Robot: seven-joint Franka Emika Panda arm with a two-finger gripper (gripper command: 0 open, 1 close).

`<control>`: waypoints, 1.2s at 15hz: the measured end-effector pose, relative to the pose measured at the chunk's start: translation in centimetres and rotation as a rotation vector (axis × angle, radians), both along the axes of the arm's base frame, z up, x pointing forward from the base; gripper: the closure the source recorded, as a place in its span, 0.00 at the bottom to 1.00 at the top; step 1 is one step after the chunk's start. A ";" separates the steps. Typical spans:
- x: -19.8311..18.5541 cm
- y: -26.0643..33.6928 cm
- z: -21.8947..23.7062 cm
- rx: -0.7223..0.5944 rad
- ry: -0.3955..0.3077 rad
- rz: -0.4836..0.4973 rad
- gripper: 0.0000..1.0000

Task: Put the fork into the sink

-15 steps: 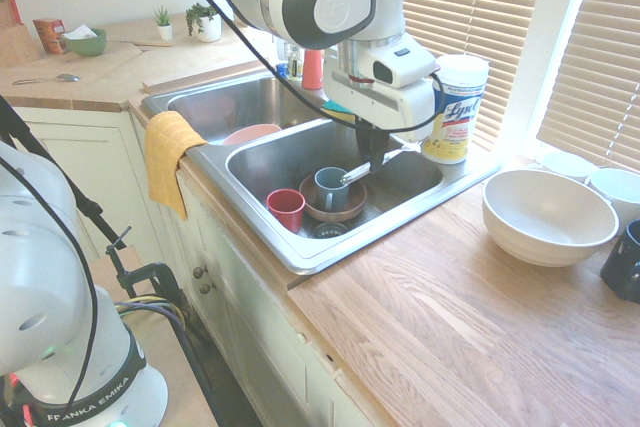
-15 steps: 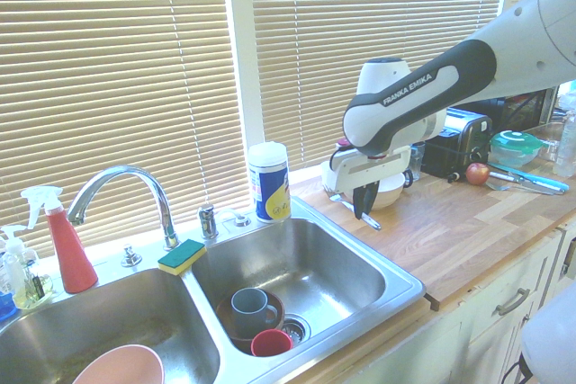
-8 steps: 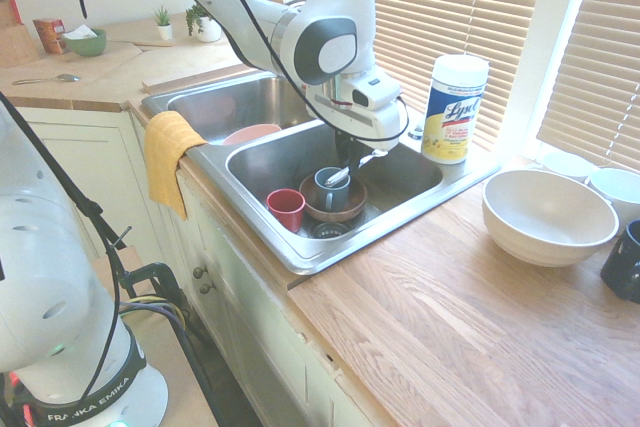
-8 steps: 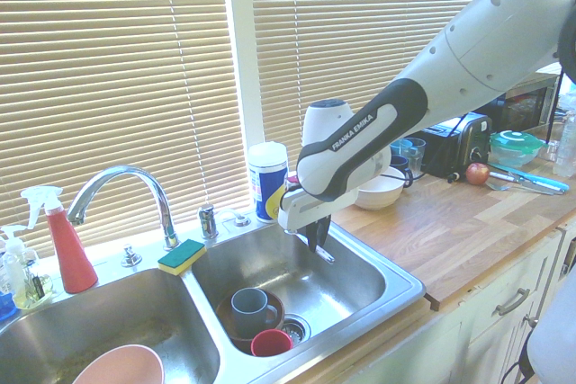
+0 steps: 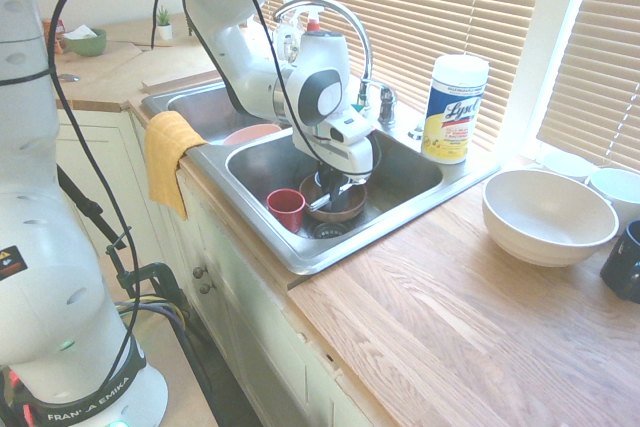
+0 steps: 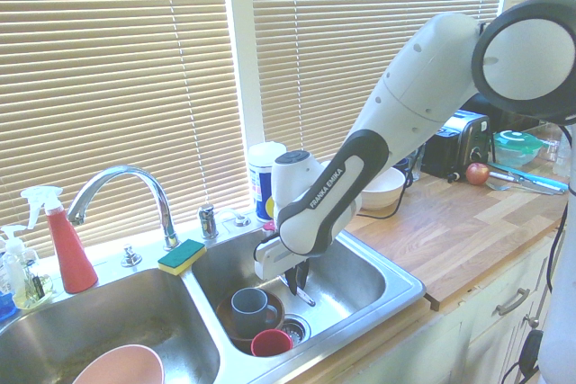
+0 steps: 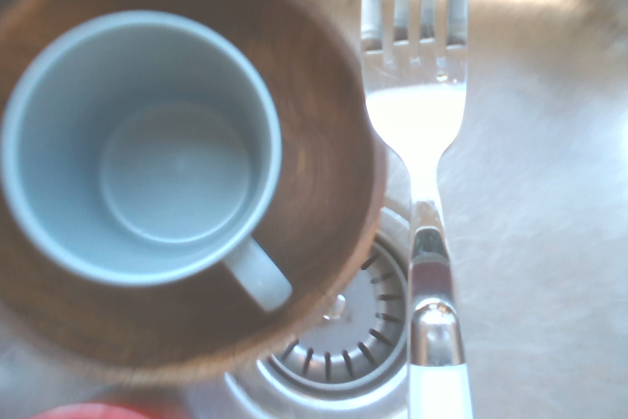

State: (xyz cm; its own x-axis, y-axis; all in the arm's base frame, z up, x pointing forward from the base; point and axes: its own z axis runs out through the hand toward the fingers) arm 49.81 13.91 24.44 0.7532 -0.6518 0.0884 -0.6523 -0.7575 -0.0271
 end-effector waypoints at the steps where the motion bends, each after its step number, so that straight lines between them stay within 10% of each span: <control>1: 0.8 0.1 -1.1 0.000 0.000 -0.009 1.00; 8: 3.6 1.9 -6.4 -0.014 0.016 -0.034 1.00; 9: 3.7 1.8 -6.6 -0.015 0.018 -0.041 0.00; 18: 3.9 1.2 -6.5 -0.002 0.020 -0.080 0.00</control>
